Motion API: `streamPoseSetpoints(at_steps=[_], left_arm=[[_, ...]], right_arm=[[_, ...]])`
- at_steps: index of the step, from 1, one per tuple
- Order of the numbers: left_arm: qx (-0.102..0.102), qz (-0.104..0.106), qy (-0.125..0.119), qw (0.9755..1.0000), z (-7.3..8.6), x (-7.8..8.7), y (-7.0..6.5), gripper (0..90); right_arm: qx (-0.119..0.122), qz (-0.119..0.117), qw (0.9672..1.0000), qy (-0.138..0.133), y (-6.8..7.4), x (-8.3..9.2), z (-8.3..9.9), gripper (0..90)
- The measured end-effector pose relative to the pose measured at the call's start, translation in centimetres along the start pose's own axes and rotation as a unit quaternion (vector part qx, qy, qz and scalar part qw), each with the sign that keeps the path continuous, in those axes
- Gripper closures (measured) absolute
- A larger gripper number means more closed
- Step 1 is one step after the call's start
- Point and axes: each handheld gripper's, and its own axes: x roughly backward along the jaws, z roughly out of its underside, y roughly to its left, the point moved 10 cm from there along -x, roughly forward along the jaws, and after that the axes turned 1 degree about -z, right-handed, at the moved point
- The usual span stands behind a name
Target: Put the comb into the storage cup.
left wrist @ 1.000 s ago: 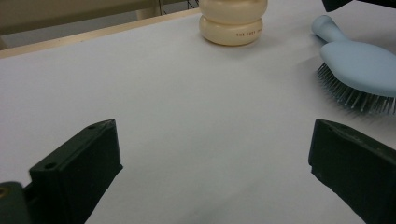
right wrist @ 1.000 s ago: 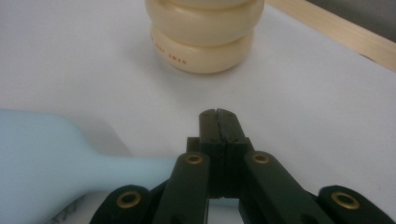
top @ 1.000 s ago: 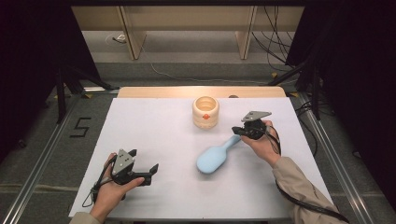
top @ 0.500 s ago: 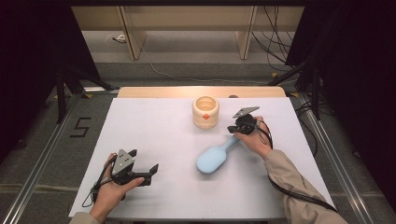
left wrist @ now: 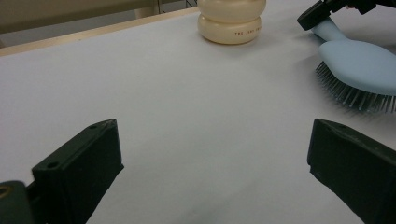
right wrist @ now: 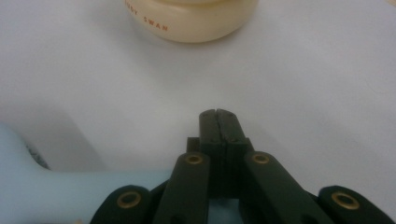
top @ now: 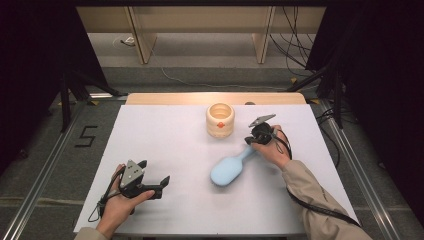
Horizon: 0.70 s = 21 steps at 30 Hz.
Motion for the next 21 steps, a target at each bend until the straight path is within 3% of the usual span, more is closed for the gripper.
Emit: streamPoseSetpoints(at_steps=[14, 21], left_arm=[[-0.002, -0.001, 0.002, 1.0, 0.1, 0.0, 0.0, 2.6], [-0.003, 0.0, 0.002, 1.0, 0.1, 0.0, -0.1, 2.7]], right_arm=[[-0.026, -0.003, 0.9988, 0.042, -0.1, 0.8, 0.9, 90.0], [-0.021, -0.007, 0.997, 0.074, 0.2, 1.9, 1.9, 90.0]])
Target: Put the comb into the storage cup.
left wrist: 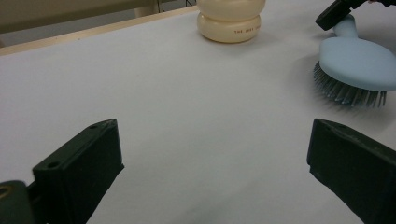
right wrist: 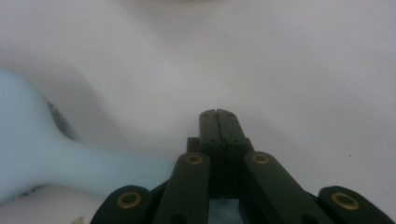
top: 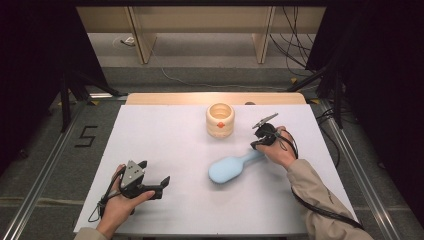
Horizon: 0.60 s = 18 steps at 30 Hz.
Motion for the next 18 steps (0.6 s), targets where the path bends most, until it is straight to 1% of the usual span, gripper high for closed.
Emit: streamPoseSetpoints(at_steps=[4, 5, 6, 7, 9, 13, 18], left_arm=[[-0.001, 0.0, 0.0, 1.0, 0.0, 0.0, 0.0, 2.7], [0.0, 0.0, -0.001, 1.0, 0.0, 0.0, 0.0, 2.7], [0.0, -0.001, -0.001, 1.0, 0.0, 0.0, 0.0, 2.8], [0.0, -0.001, -0.001, 1.0, 0.0, 0.0, 0.0, 2.7], [-0.001, -0.001, 0.0, 1.0, 0.0, 0.0, 0.0, 2.8], [0.0, 0.0, 0.0, 1.0, 0.0, 0.0, 0.0, 2.9], [0.002, 0.0, -0.001, 1.0, 0.0, 0.0, -0.1, 3.0]], right_arm=[[0.01, -0.004, 0.9998, 0.016, 0.3, 0.5, 0.7, 90.0], [0.007, -0.005, 0.9997, 0.021, 0.4, 0.6, 0.8, 90.0], [0.012, -0.007, 0.9996, 0.023, 0.5, 0.6, 1.0, 90.0], [0.011, -0.009, 0.9995, 0.027, 0.7, 0.7, 1.2, 90.0], [0.02, -0.012, 0.9991, 0.036, 1.1, 1.0, 1.6, 90.0], [0.032, -0.021, 0.9983, 0.045, 1.9, 1.4, 2.4, 90.0], [0.037, -0.03, 0.9975, 0.053, 3.0, 2.2, 3.5, 90.0]])
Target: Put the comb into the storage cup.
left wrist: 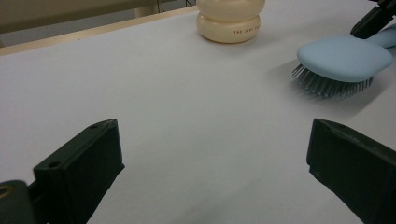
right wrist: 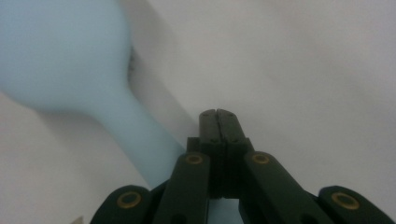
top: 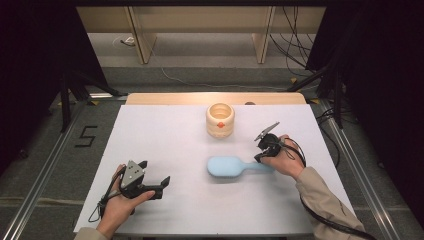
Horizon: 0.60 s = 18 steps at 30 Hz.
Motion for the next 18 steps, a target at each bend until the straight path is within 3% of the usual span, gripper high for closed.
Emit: streamPoseSetpoints(at_steps=[18], left_arm=[[-0.001, 0.001, 0.002, 1.0, 0.1, 0.0, 0.0, 3.1]], right_arm=[[0.045, -0.024, 0.9982, 0.031, 5.0, 1.4, 3.4, 90.0]])
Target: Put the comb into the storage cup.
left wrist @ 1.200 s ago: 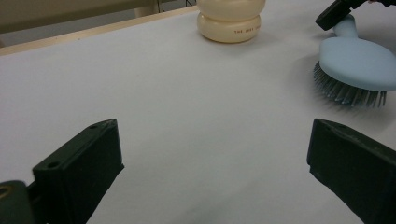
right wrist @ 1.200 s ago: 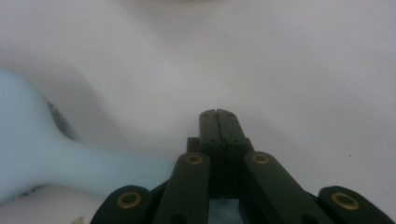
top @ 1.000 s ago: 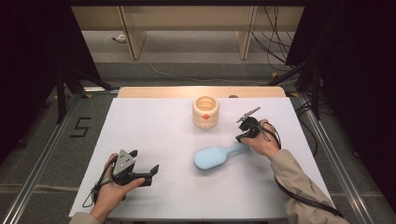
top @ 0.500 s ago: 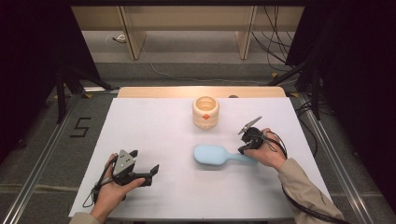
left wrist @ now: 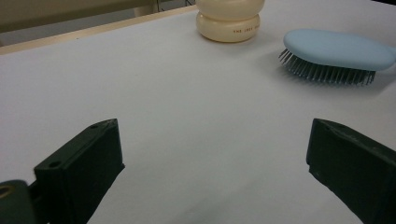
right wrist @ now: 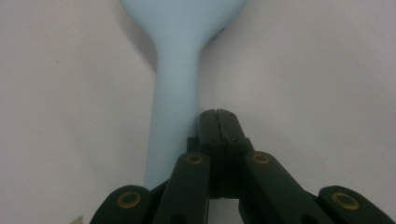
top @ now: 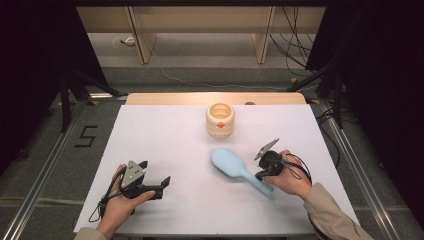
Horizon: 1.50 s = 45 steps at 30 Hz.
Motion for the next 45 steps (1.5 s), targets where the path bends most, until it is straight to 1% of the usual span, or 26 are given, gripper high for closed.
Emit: streamPoseSetpoints(at_steps=[1, 4, 7, 8, 16, 23, 24, 25, 27, 29, 32, 34, 35, 36, 38, 39, 40, 41, 43, 45], left_arm=[[0.0, 0.0, 0.0, 1.0, 0.0, 0.0, 0.0, 3.1], [0.0, 0.0, 0.0, 1.0, 0.0, 0.0, 0.0, 3.1], [0.001, 0.0, -0.001, 1.0, 0.0, 0.0, 0.0, 3.1], [0.001, 0.0, -0.001, 1.0, 0.0, 0.0, 0.0, 3.1], [0.001, 0.0, 0.0, 1.0, 0.0, 0.0, 0.0, 3.3], [0.001, 0.0, 0.0, 1.0, 0.0, 0.0, 0.0, 3.4], [0.001, 0.0, -0.001, 1.0, 0.0, 0.0, 0.0, 3.4], [0.001, 0.0, 0.0, 1.0, 0.0, 0.0, 0.0, 3.4], [0.0, 0.0, 0.0, 1.0, 0.0, 0.0, 0.0, 3.4], [0.002, 0.0, -0.002, 1.0, 0.0, 0.0, 0.0, 3.4], [0.002, 0.0, -0.001, 1.0, 0.0, 0.0, 0.1, 3.4], [0.002, 0.0, -0.001, 1.0, 0.0, 0.0, 0.1, 3.4], [0.001, 0.0, 0.0, 1.0, 0.0, 0.0, 0.1, 3.4], [0.001, 0.0, 0.0, 1.0, 0.0, 0.0, 0.1, 3.4], [0.002, 0.0, -0.001, 1.0, 0.0, 0.0, 0.1, 3.4], [0.001, 0.0, 0.0, 1.0, 0.0, 0.0, 0.1, 3.4], [0.002, -0.001, -0.001, 1.0, 0.0, 0.0, 0.1, 3.4], [0.001, -0.001, -0.001, 1.0, 0.0, 0.0, 0.1, 3.4], [0.002, -0.001, -0.001, 1.0, 0.0, 0.0, 0.1, 3.4], [0.002, -0.001, -0.001, 1.0, 0.0, 0.0, 0.1, 3.4]], right_arm=[[0.0, 0.001, 1.0, 0.002, 0.2, 0.0, 0.0, 90.0], [0.01, -0.004, 0.9999, 0.005, 0.6, 0.0, 0.1, 90.0], [0.006, -0.003, 1.0, 0.005, 0.9, 0.0, 0.1, 90.0], [0.01, -0.003, 0.9999, 0.007, 0.8, 0.1, 0.1, 90.0], [0.006, -0.006, 1.0, 0.003, 0.8, 0.1, 0.0, 90.0], [-0.004, -0.003, 1.0, -0.005, 0.4, 0.3, 0.0, 90.0], [-0.002, -0.003, 1.0, -0.006, 0.4, 0.4, 0.0, 88.9], [-0.005, -0.003, 0.9999, -0.008, 0.4, 0.4, -0.1, 87.3], [-0.008, -0.003, 0.9999, -0.011, 0.2, 0.6, -0.2, 81.8], [-0.019, 0.003, 0.9996, -0.021, 0.1, 0.7, -0.4, 74.2], [-0.042, 0.002, 0.9982, -0.043, -0.2, 1.4, -0.9, 57.7], [-0.054, 0.004, 0.9968, -0.058, -0.4, 1.8, -1.2, 46.8], [-0.057, 0.003, 0.9961, -0.068, -0.6, 2.1, -1.4, 39.9], [-0.061, 0.004, 0.9948, -0.081, -0.8, 2.3, -1.6, 35.9], [-0.059, 0.005, 0.9924, -0.107, -1.1, 3.0, -2.1, 28.9], [-0.057, 0.01, 0.9898, -0.13, -1.4, 3.4, -2.5, 21.0], [-0.057, 0.01, 0.9898, -0.13, -1.4, 3.4, -2.5, 21.0], [-0.059, 0.012, 0.9879, -0.143, -1.6, 3.7, -2.7, 18.5], [-0.062, 0.015, 0.9833, -0.171, -1.9, 4.2, -3.2, 15.5], [-0.068, 0.014, 0.9775, -0.199, -2.0, 4.8, -3.7, 14.0]])
